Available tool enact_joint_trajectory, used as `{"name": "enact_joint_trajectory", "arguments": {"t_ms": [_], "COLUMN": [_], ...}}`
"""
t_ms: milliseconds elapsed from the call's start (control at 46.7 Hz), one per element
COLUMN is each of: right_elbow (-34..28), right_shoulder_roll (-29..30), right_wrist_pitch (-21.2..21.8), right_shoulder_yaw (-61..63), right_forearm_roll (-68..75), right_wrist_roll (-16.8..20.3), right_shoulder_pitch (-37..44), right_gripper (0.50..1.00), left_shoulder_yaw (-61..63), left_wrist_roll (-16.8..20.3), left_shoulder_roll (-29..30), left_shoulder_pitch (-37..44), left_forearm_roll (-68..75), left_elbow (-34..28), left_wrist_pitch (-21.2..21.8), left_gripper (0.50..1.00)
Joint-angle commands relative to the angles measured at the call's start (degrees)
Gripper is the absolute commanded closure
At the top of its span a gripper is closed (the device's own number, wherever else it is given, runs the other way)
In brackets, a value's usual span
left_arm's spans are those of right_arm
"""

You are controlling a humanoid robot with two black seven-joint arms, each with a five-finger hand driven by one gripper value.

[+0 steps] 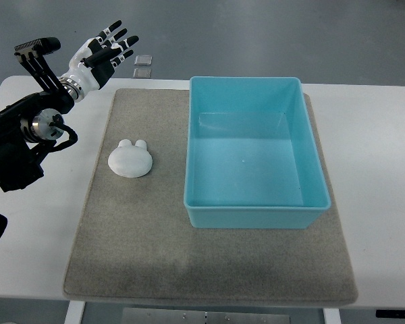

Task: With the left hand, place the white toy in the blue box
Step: 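Extend the left hand forward over the mat toward the white rabbit toy, then lower the left hand onto the white rabbit toy and close fingers around it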

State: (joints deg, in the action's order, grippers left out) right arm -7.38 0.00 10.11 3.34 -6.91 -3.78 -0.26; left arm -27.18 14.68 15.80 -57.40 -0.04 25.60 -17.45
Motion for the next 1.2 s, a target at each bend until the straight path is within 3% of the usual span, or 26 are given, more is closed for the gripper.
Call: {"name": "enact_joint_trajectory", "arguments": {"t_ms": [0,278,578,856,1177], "right_elbow": [0.0,0.0,0.0,0.0,0.0], "right_shoulder_roll": [0.0,0.0,0.0,0.0,0.0], "right_wrist_pitch": [0.0,0.0,0.0,0.0,0.0], "right_shoulder_yaw": [0.0,0.0,0.0,0.0,0.0], "right_forearm_roll": [0.0,0.1,0.0,0.0,0.1], "right_wrist_roll": [0.0,-0.1,0.0,0.0,0.0], "right_shoulder_pitch": [0.0,0.0,0.0,0.0,0.0], "right_gripper": [0.564,0.564,0.564,0.564,0.564], "left_shoulder_yaw": [1.4,9.0,10.0,11.4,11.4], "left_wrist_roll": [0.0,0.0,0.1,0.8,0.9], "left_shoulder_roll": [2.2,10.1,15.1,19.9,26.5], "left_shoulder_pitch": [-0.2,-2.3,-1.8,-2.2,-2.3], "left_forearm_roll": [1.5,7.1,26.5,37.4,51.5], "left_elbow": [2.4,10.3,18.2,23.2,33.5], "left_wrist_pitch": [0.1,-0.2,-0.6,-8.7,-9.1], "left_gripper": [0.510,0.510,0.510,0.512,0.516]}}
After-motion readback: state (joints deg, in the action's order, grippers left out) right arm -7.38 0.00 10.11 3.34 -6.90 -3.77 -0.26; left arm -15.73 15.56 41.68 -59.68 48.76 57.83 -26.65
